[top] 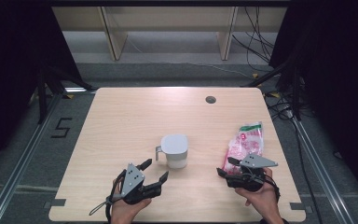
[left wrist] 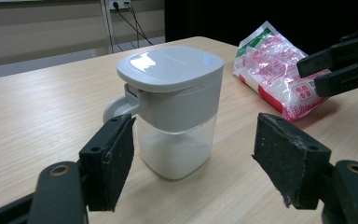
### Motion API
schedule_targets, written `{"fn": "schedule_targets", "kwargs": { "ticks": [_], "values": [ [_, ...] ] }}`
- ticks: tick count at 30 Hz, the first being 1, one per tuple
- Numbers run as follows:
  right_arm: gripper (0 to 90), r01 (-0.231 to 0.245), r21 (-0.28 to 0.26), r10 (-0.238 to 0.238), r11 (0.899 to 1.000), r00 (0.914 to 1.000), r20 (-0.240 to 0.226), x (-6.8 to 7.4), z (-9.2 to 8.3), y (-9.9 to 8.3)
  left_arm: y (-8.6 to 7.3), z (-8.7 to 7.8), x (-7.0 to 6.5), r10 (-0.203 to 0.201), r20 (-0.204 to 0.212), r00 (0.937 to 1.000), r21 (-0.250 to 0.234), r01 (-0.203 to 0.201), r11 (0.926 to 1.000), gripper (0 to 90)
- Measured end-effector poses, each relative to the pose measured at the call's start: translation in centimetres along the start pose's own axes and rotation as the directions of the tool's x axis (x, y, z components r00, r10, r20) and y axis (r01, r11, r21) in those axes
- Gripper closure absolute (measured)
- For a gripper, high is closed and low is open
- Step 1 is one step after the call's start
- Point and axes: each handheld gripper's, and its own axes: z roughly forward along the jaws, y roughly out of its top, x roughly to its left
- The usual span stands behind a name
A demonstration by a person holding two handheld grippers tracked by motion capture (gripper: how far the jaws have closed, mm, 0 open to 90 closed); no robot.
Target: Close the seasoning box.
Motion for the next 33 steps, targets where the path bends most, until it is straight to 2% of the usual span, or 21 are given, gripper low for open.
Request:
{"fn": "schedule_targets", "kwargs": {
  "ticks": [1, 2, 5, 7, 9, 10, 11, 12, 13, 15, 17, 19, 20, 21, 22, 24, 26, 27, 30, 32, 33],
  "values": [
    [38.1, 0.011, -0.009, -0.011, 1.000, 0.9999, -0.013, -0.1, 0.1, 0.0, -0.1, 0.0, -0.1, 0.000, -0.001, 1.0000, 0.000, 0.000, 1.0000, 28.0],
    [38.0, -0.005, -0.006, 0.005, 1.000, 1.0000, -0.008, 0.1, 0.0, 0.0, -0.1, -0.1, -0.1, 0.017, 0.002, 0.9999, 0.012, -0.017, 0.9998, 27.9],
    [38.1, 0.024, -0.007, -0.024, 1.000, 0.9997, -0.004, 0.0, 0.0, 0.1, -0.5, 0.1, -0.4, 0.018, 0.015, 0.9997, 0.025, -0.019, 0.9995, 27.3],
    [38.0, 0.026, -0.012, -0.026, 1.000, 0.9997, -0.002, 0.1, 0.0, 0.2, -0.7, 0.2, -0.8, 0.000, 0.021, 0.9998, 0.035, -0.001, 0.9994, 27.0],
    [38.0, 0.040, -0.023, -0.040, 0.999, 0.9992, 0.007, 0.2, 0.0, 0.2, -0.9, 0.1, -1.1, 0.003, 0.024, 0.9997, 0.045, -0.004, 0.9990, 27.0],
    [38.0, 0.031, -0.002, -0.031, 1.000, 0.9995, 0.000, 0.3, -0.1, 0.2, -0.9, 0.2, -1.1, 0.016, 0.030, 0.9994, 0.047, -0.017, 0.9988, 26.8],
    [38.0, 0.028, -0.007, -0.028, 1.000, 0.9996, -0.003, 0.4, 0.0, 0.2, -1.0, 0.3, -1.1, 0.028, 0.040, 0.9988, 0.039, -0.029, 0.9988, 26.7],
    [37.9, 0.011, -0.002, -0.011, 1.000, 0.9999, -0.006, 0.5, 0.0, 0.2, -1.1, 0.2, -1.2, 0.033, 0.037, 0.9987, 0.055, -0.036, 0.9978, 26.6],
    [37.9, 0.003, 0.014, -0.003, 1.000, 0.9999, -0.011, 0.6, 0.0, 0.2, -1.2, 0.3, -1.4, 0.011, 0.038, 0.9992, 0.055, -0.013, 0.9984, 26.5],
    [37.8, 0.031, 0.000, -0.031, 1.000, 0.9995, -0.003, 0.3, 0.1, 0.2, -1.4, 0.3, -1.6, 0.007, 0.040, 0.9992, 0.066, -0.010, 0.9978, 26.4],
    [37.7, 0.019, 0.003, -0.019, 1.000, 0.9996, -0.019, 0.4, 0.2, 0.2, -1.6, 0.5, -1.9, 0.006, 0.048, 0.9988, 0.067, -0.009, 0.9977, 26.3],
    [37.6, 0.038, -0.001, -0.038, 0.999, 0.9992, -0.006, 0.2, 0.2, 0.2, -1.9, 0.7, -2.0, 0.013, 0.061, 0.9980, 0.078, -0.018, 0.9968, 26.2],
    [37.6, 0.050, 0.000, -0.050, 0.999, 0.9988, -0.001, 0.1, 0.2, 0.1, -2.0, 0.8, -2.0, 0.039, 0.064, 0.9972, 0.082, -0.044, 0.9957, 26.2],
    [37.6, 0.020, 0.016, -0.020, 1.000, 0.9998, -0.008, 0.3, 0.1, 0.1, -2.2, 0.9, -2.2, 0.027, 0.065, 0.9975, 0.087, -0.033, 0.9956, 26.2],
    [37.6, 0.054, -0.015, -0.054, 0.998, 0.9986, -0.003, 0.1, 0.3, 0.1, -2.3, 1.0, -2.5, 0.008, 0.065, 0.9979, 0.093, -0.014, 0.9955, 26.1],
    [37.6, 0.041, 0.004, -0.041, 0.999, 0.9990, -0.014, 0.3, 0.3, 0.1, -2.6, 1.2, -2.8, 0.009, 0.073, 0.9973, 0.103, -0.017, 0.9946, 26.1],
    [37.5, 0.058, -0.006, -0.058, 0.998, 0.9982, -0.019, 0.2, 0.4, 0.1, -2.6, 1.3, -2.7, 0.039, 0.080, 0.9961, 0.102, -0.047, 0.9936, 26.0],
    [37.4, 0.038, 0.004, -0.038, 0.999, 0.9988, -0.031, 0.3, 0.4, 0.1, -2.6, 1.3, -2.7, 0.042, 0.079, 0.9960, 0.106, -0.051, 0.9931, 26.0],
    [37.3, 0.047, 0.008, -0.047, 0.999, 0.9988, -0.012, 0.3, 0.3, 0.0, -2.5, 1.3, -2.7, 0.039, 0.077, 0.9962, 0.100, -0.047, 0.9938, 26.0],
    [36.9, 0.042, 0.016, -0.041, 0.999, 0.9990, -0.014, 0.3, 0.3, 0.0, -2.6, 1.3, -2.7, 0.009, 0.069, 0.9976, 0.096, -0.015, 0.9953, 26.0],
    [36.6, 0.060, 0.011, -0.060, 0.998, 0.9982, -0.005, 0.2, 0.3, 0.0, -2.5, 1.3, -2.5, 0.027, 0.070, 0.9972, 0.093, -0.034, 0.9951, 26.0]
  ]
}}
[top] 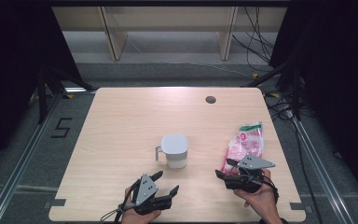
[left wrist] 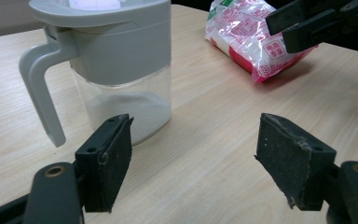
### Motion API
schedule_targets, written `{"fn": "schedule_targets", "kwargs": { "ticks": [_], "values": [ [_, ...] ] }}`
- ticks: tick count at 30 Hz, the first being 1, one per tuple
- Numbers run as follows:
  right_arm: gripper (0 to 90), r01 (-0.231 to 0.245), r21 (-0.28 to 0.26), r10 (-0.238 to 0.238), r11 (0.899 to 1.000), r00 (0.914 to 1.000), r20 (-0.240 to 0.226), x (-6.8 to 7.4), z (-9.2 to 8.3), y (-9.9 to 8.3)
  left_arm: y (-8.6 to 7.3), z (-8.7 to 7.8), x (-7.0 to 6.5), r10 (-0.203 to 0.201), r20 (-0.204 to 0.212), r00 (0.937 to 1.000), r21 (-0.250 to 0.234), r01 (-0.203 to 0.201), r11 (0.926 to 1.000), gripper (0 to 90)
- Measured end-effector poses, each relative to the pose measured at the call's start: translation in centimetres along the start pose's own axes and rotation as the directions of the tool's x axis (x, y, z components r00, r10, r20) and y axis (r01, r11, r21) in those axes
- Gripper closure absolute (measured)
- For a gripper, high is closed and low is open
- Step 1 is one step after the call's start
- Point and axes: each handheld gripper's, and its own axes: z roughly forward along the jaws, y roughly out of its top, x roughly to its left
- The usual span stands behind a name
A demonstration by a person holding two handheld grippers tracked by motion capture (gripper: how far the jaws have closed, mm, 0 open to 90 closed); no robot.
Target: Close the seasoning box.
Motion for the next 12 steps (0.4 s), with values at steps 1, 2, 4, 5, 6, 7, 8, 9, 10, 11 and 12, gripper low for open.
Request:
{"fn": "schedule_targets", "kwargs": {
  "ticks": [1, 2, 4, 5, 6, 7, 8, 9, 10, 11, 12],
  "values": [
    [36.6, 0.004, -0.002, -0.004, 1.000, 1.0000, -0.001, -0.01, 0.04, -0.01, 0.01, -0.04, 0.03, -0.008, 0.001, 1.0000, 0.001, 0.008, 1.0000, 25.9],
    [36.6, -0.005, -0.003, 0.005, 1.000, 0.9999, -0.009, 0.08, 0.11, -0.03, 0.01, -0.10, -0.04, -0.026, -0.008, 0.9996, 0.005, 0.026, 0.9996, 25.9],
    [36.5, 0.012, -0.009, -0.011, 1.000, 0.9999, 0.009, 0.02, 0.14, -0.03, 0.01, -0.09, 0.04, -0.027, -0.006, 0.9996, -0.001, 0.027, 0.9996, 25.9],
    [36.4, 0.011, -0.006, -0.011, 1.000, 0.9999, 0.010, 0.02, 0.14, -0.03, -0.01, -0.05, 0.08, -0.027, -0.006, 0.9996, -0.002, 0.027, 0.9996, 25.9],
    [36.5, 0.015, -0.004, -0.015, 1.000, 0.9998, 0.010, 0.00, 0.13, -0.05, 0.01, -0.12, 0.07, -0.029, -0.012, 0.9995, 0.008, 0.029, 0.9996, 25.9],
    [36.4, 0.015, -0.004, -0.015, 1.000, 0.9998, 0.010, 0.00, 0.14, -0.06, 0.07, -0.12, 0.26, -0.002, -0.005, 1.0000, 0.008, 0.002, 1.0000, 25.9],
    [36.4, 0.015, -0.004, -0.015, 1.000, 0.9998, 0.010, 0.00, 0.14, -0.05, 0.05, -0.06, 0.28, -0.003, -0.005, 1.0000, 0.002, 0.003, 1.0000, 25.9],
    [36.4, 0.012, -0.002, -0.012, 1.000, 0.9999, 0.008, 0.01, 0.14, -0.05, 0.04, -0.03, 0.30, -0.003, -0.003, 1.0000, 0.000, 0.003, 1.0000, 25.9],
    [36.4, 0.012, -0.002, -0.012, 1.000, 0.9999, 0.008, 0.01, 0.15, -0.06, 0.04, -0.01, 0.31, -0.003, -0.003, 1.0000, 0.000, 0.003, 1.0000, 25.9],
    [36.4, 0.006, 0.001, -0.006, 1.000, 1.0000, 0.004, 0.04, 0.17, -0.07, 0.05, 0.00, 0.33, -0.004, -0.002, 1.0000, 0.002, 0.004, 1.0000, 25.9],
    [36.4, -0.007, 0.007, 0.007, 1.000, 1.0000, -0.003, 0.13, 0.20, -0.08, 0.06, 0.01, 0.35, -0.007, -0.003, 1.0000, 0.002, 0.007, 1.0000, 25.9]
  ]
}}
